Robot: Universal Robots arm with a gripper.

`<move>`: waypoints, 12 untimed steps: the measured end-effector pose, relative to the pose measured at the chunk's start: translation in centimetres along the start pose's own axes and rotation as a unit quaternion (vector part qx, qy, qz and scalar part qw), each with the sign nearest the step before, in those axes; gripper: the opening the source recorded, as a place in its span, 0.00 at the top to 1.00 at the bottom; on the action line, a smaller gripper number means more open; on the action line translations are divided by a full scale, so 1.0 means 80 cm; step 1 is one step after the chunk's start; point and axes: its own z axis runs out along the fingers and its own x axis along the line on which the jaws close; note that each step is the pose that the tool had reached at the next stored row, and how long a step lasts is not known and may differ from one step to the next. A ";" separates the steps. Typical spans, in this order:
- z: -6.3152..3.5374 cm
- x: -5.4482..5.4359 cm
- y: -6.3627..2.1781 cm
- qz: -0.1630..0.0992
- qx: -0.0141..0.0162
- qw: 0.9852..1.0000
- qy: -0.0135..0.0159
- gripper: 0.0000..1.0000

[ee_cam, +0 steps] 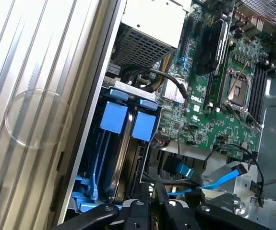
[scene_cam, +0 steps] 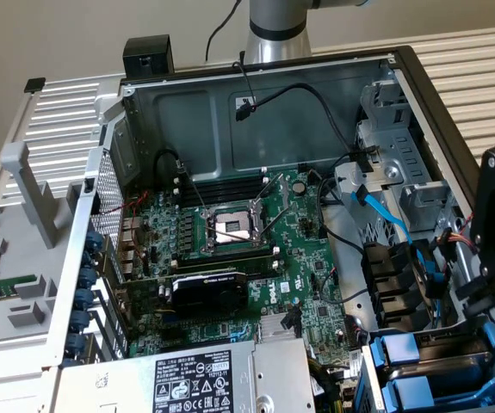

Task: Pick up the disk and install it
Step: 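Insert the first disk wire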

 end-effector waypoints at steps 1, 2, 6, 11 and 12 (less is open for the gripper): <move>0.000 -0.002 0.000 0.000 -0.001 1.000 0.004 0.84; -0.001 -0.003 0.000 0.001 -0.002 1.000 0.008 0.84; -0.002 -0.009 -0.001 0.003 -0.006 1.000 0.027 0.84; -0.005 -0.017 -0.001 0.006 -0.011 0.999 0.047 0.84; -0.005 -0.019 -0.001 0.007 -0.012 0.999 0.052 0.84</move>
